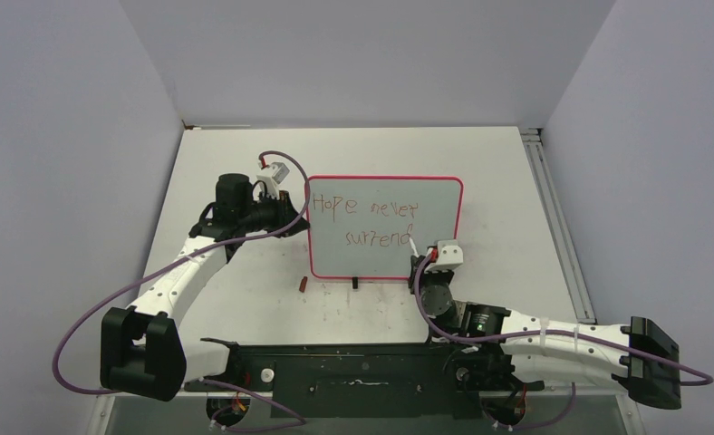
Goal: Write a sentence on the whiteboard
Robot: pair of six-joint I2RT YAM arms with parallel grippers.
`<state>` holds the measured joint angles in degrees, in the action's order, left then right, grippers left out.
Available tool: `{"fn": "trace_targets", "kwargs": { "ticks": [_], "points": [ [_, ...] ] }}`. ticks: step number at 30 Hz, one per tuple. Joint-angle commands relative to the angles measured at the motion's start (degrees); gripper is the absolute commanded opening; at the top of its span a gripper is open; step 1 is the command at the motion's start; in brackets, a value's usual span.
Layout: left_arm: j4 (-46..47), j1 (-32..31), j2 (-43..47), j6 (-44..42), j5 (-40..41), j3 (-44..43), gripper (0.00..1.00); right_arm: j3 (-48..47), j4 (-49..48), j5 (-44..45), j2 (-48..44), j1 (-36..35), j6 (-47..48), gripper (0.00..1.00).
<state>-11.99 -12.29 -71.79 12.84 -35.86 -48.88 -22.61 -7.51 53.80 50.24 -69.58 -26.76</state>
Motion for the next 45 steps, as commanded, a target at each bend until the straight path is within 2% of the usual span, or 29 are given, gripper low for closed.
{"fn": "trace_targets", "kwargs": {
  "ticks": [1,26,31,34,39,45],
  "points": [
    [2.1,-0.8,1.7,0.0,-2.5,-0.2,0.09,0.1,2.3,3.4,-0.7,-0.9,-3.0,0.05],
    [2.6,-0.8,2.6,0.9,-3.2,0.0,0.10,0.6,9.8,5.5,-1.8,-2.3,-9.6,0.05],
    [3.0,-0.8,2.4,1.3,-3.9,-0.1,0.23,0.1,10.4,5.8,-2.7,-2.7,-9.4,0.05],
    [3.1,-0.8,2.8,1.2,-4.2,0.0,0.25,-0.8,10.0,5.5,-3.2,-3.1,-7.6,0.05],
    [3.4,-0.8,3.2,1.3,-3.8,0.4,0.38,-1.7,9.9,3.5,-5.1,-3.6,-4.7,0.05],
    [3.4,-0.8,2.7,1.3,-3.9,0.4,0.44,-3.0,10.4,0.0,-8.4,-3.2,-1.4,0.05]
  ]
}}
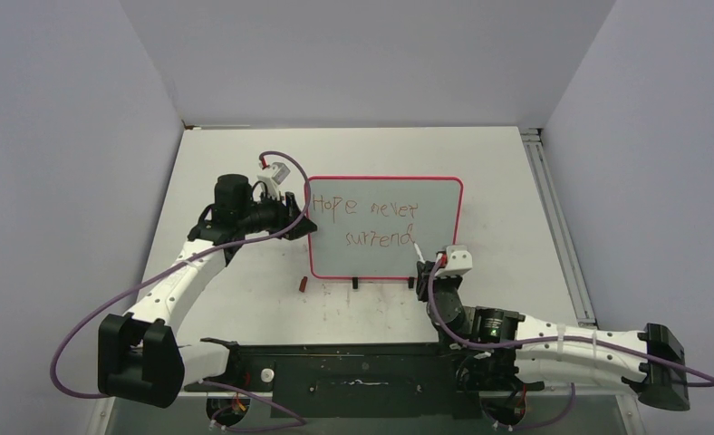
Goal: Write a sentence on the whiteboard
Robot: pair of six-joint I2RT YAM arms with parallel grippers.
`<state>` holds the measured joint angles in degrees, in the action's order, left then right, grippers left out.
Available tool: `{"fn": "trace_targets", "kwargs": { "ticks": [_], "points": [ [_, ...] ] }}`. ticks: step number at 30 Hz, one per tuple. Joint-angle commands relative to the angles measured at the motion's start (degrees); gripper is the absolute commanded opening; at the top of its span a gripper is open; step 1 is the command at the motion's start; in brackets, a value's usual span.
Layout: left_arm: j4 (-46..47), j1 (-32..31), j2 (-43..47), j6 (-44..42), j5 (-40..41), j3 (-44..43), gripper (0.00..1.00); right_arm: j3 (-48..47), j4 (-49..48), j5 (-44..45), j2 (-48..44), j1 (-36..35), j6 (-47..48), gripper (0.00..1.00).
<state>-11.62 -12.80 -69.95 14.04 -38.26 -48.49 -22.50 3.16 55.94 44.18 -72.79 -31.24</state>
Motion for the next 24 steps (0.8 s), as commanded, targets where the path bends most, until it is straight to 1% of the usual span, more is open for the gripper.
{"fn": "trace_targets", "kwargs": {
  "ticks": [1,4,8,16,19,22,24],
  "points": [
    [3.0,-0.3,0.7,0.1,-1.4,0.0,0.44,-3.2,-0.2,-3.5,-3.1,0.4,4.0,0.05],
    [3.0,-0.3,0.1,0.1,-1.8,-0.1,0.45,-3.2,-0.2,-9.7,-6.6,2.8,6.4,0.05],
    [3.1,-0.3,-0.7,0.1,-1.9,-0.3,0.44,-2.3,-0.7,-18.5,-10.9,8.7,9.5,0.05],
    [3.6,-0.4,-2.2,0.5,-2.7,-0.6,0.41,-0.8,-1.7,-30.9,-10.7,19.9,9.5,0.05],
    [3.7,-0.4,-1.8,0.5,-2.4,-0.3,0.40,-0.1,-2.5,-33.6,-10.9,21.7,9.4,0.05],
    [3.6,-0.4,-1.9,0.5,-2.0,-0.3,0.38,0.4,-2.6,-34.5,-10.7,22.0,9.3,0.05],
    [3.4,-0.5,-1.9,0.4,-1.7,-0.4,0.38,0.6,-4.9,-35.5,-10.1,22.0,9.2,0.05]
  ]
}}
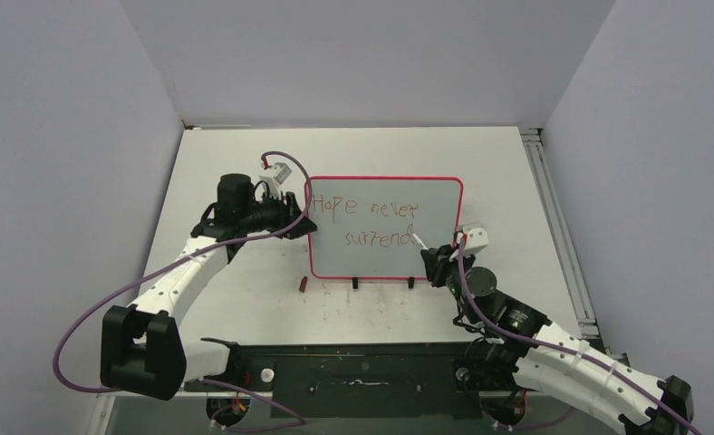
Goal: Write a sentence on the whiteboard
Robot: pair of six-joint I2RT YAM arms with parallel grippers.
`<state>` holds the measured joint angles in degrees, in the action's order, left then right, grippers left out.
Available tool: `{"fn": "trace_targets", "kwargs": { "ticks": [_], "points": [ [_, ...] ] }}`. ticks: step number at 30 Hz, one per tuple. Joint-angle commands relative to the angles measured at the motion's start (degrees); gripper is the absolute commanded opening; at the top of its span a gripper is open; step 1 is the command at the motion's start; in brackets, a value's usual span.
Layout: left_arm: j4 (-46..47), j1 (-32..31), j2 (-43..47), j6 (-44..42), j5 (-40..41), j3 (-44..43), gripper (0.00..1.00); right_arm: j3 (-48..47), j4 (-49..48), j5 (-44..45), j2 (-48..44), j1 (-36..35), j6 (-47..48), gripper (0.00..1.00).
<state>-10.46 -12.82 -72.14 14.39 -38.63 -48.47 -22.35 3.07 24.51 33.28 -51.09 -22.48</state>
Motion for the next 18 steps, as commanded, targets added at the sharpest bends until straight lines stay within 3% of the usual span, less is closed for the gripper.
{"fn": "trace_targets", "kwargs": {
  "ticks": [1,18],
  "points": [
    [2.1,-0.5,0.3,-0.1,-1.2,-0.4,0.38,0.7,-5.2,-4.3,1.1,0.3,0.2,0.05],
    [0.8,-0.5,-0.4,-1.3,0.2,-0.9,0.34,-1.1,5.1,1.0,-2.0,0.2,-1.4,0.05]
  ]
}}
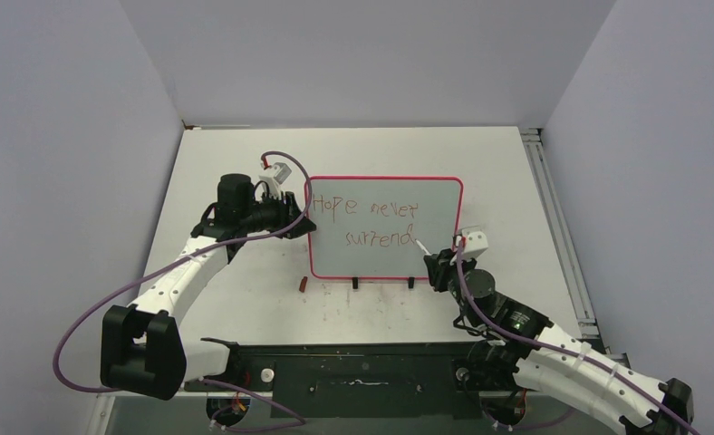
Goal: Write a sentence on the whiteboard
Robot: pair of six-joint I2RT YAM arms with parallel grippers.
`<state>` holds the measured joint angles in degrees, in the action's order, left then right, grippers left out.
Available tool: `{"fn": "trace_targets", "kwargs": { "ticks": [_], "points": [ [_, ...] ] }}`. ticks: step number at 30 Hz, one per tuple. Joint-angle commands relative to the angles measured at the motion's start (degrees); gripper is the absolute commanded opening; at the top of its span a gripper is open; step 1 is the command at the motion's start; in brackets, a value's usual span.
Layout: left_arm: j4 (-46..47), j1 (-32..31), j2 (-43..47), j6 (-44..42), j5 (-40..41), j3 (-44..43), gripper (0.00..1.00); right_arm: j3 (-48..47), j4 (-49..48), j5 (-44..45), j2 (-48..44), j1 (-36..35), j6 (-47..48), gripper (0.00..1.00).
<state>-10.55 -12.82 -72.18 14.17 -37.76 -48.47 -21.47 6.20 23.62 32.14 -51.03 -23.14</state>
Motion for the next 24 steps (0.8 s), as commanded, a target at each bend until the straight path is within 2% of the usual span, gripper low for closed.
{"fn": "trace_targets", "kwargs": {
  "ticks": [1,15,24],
  "points": [
    [0.9,-0.5,-0.4,-1.3,-0.8,-0.9,0.34,-1.8,1.7,2.3,-1.0,0.2,-0.7,0.05],
    [0.7,-0.5,-1.2,-1.5,-0.7,-1.1,0.31,-2.4,-1.2,3.8,2.9,0.2,1.1,0.05],
    [0.6,-0.5,-0.9,-1.6,-0.7,-1.0,0.31,-2.7,1.8,7.4,1.2,0.1,-0.6,0.05]
  ]
}}
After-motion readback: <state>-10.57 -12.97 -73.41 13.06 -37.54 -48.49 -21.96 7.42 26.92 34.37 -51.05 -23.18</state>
